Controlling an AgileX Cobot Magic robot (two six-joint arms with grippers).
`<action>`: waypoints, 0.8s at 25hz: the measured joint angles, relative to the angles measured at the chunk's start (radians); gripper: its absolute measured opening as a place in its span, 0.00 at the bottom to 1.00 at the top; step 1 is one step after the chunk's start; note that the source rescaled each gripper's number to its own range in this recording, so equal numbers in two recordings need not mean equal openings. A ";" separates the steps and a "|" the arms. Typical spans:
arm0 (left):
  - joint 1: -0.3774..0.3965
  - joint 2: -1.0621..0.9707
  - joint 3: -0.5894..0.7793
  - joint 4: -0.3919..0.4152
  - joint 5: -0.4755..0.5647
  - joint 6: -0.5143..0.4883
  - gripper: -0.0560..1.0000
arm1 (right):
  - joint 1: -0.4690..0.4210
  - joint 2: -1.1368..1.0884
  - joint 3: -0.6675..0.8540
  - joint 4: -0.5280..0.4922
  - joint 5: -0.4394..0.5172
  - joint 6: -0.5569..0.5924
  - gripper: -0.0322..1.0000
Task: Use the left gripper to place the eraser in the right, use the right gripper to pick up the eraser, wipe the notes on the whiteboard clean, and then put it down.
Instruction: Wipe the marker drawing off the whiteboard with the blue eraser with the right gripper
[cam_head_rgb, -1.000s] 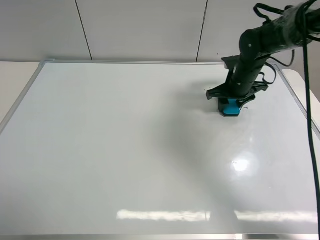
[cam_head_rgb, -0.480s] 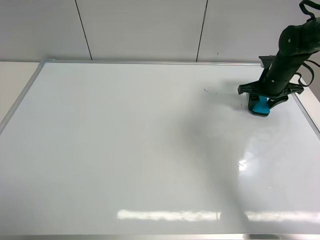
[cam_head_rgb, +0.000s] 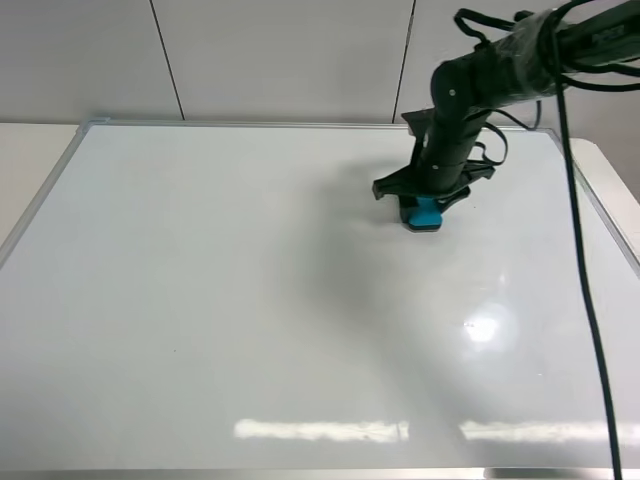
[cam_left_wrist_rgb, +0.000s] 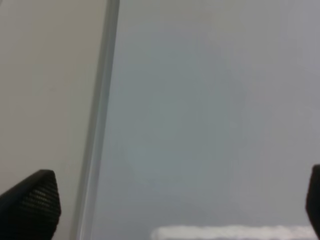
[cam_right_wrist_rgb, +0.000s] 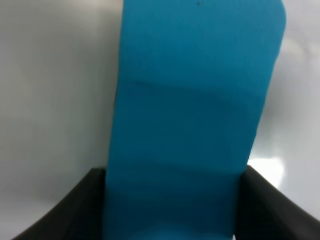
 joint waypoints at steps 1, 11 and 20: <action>0.000 0.000 0.000 0.000 0.000 0.000 1.00 | 0.018 0.020 -0.047 0.000 0.025 0.003 0.03; 0.000 0.000 0.000 0.000 0.000 0.000 1.00 | 0.043 0.152 -0.326 0.001 0.216 0.007 0.03; 0.000 0.000 0.000 0.000 0.000 0.000 1.00 | -0.100 0.152 -0.331 -0.046 0.315 0.006 0.03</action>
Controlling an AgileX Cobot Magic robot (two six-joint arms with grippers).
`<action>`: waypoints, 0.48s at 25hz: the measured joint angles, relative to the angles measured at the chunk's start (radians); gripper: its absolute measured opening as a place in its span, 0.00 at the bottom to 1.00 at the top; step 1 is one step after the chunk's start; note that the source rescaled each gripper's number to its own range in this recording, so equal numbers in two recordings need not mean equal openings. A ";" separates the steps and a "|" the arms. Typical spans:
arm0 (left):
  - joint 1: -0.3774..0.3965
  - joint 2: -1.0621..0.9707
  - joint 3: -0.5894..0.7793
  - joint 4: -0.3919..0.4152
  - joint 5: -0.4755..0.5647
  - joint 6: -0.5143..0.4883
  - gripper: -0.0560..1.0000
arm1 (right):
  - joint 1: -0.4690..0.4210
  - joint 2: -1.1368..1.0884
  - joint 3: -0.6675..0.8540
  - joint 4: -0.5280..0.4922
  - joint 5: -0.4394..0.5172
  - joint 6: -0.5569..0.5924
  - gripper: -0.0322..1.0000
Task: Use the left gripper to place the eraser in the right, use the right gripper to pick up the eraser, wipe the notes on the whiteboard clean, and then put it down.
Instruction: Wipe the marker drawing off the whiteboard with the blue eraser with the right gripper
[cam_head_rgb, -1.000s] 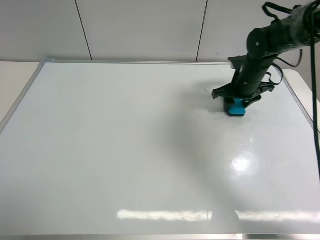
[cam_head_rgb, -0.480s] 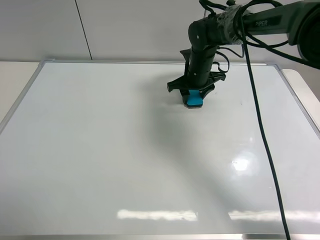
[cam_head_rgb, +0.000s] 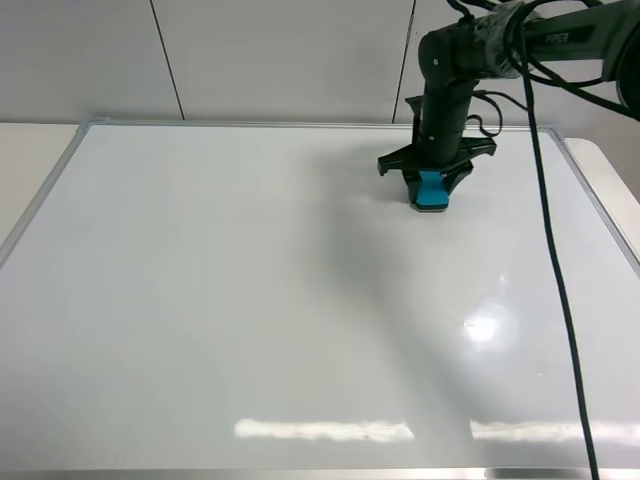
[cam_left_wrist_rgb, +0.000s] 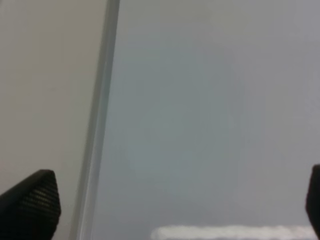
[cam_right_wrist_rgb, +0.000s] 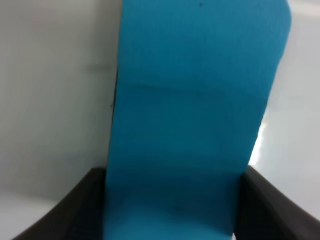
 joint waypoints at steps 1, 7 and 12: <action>0.000 0.000 0.000 0.000 0.000 0.000 1.00 | -0.020 0.000 -0.001 -0.011 0.010 -0.002 0.03; 0.000 0.000 0.000 0.000 0.000 0.000 1.00 | -0.124 -0.002 -0.003 -0.023 0.054 -0.005 0.03; 0.000 0.000 0.000 0.000 0.000 0.000 1.00 | -0.111 -0.004 -0.003 -0.015 0.053 -0.011 0.03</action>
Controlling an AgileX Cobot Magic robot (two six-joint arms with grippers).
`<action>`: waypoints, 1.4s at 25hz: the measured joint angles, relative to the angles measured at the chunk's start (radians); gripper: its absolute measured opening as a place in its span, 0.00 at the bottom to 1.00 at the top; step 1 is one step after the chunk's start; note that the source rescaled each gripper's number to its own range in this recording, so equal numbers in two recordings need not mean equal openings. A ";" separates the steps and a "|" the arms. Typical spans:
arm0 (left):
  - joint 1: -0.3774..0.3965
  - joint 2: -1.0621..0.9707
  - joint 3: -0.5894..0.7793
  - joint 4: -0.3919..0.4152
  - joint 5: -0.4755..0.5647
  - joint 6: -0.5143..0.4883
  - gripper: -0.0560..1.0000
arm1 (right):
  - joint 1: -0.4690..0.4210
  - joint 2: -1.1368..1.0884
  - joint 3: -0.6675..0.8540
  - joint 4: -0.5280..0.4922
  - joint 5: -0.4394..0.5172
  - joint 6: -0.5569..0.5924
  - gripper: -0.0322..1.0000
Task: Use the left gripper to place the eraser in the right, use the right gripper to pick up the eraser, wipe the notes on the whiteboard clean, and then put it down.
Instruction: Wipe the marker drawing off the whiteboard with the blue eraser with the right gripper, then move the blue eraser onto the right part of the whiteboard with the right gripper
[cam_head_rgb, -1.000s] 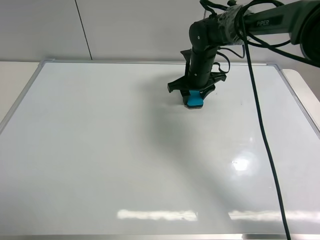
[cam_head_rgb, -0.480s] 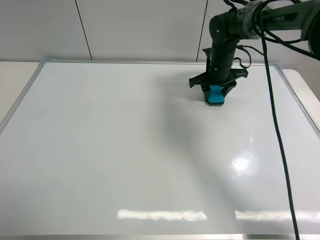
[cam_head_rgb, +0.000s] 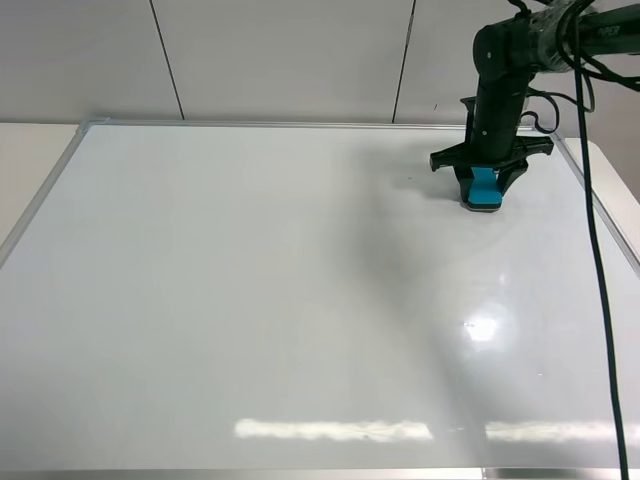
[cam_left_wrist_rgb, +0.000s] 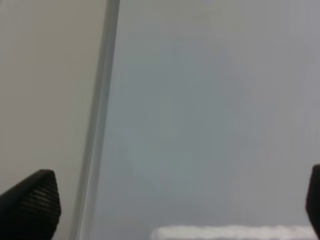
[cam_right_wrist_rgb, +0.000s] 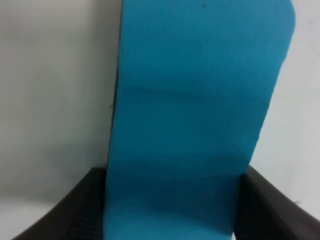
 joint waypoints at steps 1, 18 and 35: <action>0.000 0.000 0.000 0.000 0.000 0.000 1.00 | 0.013 0.000 0.000 0.001 -0.007 0.000 0.03; 0.000 0.000 0.000 0.000 0.000 0.000 1.00 | 0.231 0.055 -0.099 0.056 -0.111 0.106 0.03; 0.000 0.000 0.000 0.000 0.000 0.000 1.00 | 0.085 0.039 -0.105 0.051 0.023 0.038 0.03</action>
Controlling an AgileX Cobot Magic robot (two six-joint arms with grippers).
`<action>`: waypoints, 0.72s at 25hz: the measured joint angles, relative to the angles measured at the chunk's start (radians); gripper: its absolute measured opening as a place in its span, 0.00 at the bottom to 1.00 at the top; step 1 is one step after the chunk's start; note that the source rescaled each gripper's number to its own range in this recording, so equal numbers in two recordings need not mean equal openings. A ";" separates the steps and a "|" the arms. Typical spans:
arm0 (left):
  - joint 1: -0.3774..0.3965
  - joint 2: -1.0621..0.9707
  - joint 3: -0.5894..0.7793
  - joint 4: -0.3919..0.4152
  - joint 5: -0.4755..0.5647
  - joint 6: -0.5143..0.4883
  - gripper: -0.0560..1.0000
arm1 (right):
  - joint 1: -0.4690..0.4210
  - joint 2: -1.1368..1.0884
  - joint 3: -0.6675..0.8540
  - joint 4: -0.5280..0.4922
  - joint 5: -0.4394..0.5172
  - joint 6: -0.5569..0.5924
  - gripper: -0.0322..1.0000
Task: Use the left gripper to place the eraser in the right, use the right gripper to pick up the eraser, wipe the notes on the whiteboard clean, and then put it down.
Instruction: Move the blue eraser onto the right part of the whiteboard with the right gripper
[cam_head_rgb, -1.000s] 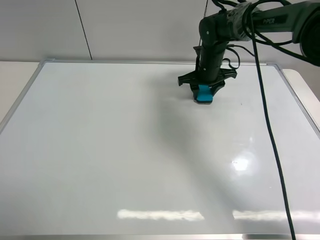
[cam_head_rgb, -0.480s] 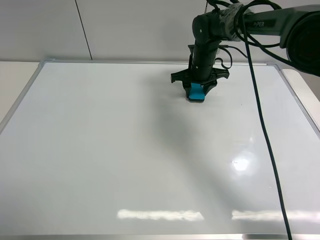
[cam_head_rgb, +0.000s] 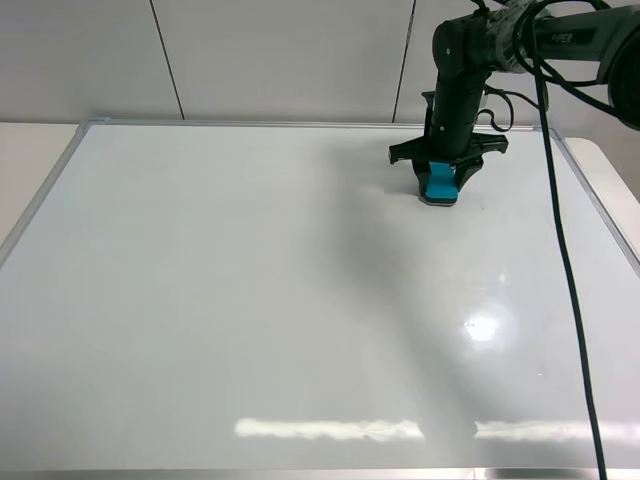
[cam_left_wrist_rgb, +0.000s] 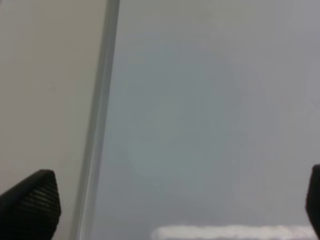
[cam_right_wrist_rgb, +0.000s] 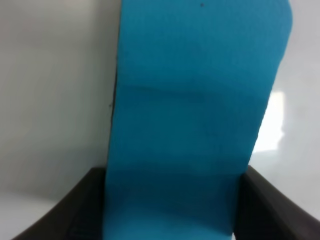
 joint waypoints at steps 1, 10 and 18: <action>0.000 0.000 0.000 0.000 0.000 0.000 1.00 | 0.000 -0.008 0.009 -0.009 0.008 -0.004 0.03; 0.000 0.000 0.000 0.000 0.000 0.000 1.00 | -0.005 -0.221 0.418 -0.053 -0.179 0.003 0.03; 0.000 0.000 0.000 0.000 0.000 0.000 1.00 | -0.053 -0.463 0.829 -0.065 -0.361 0.004 0.03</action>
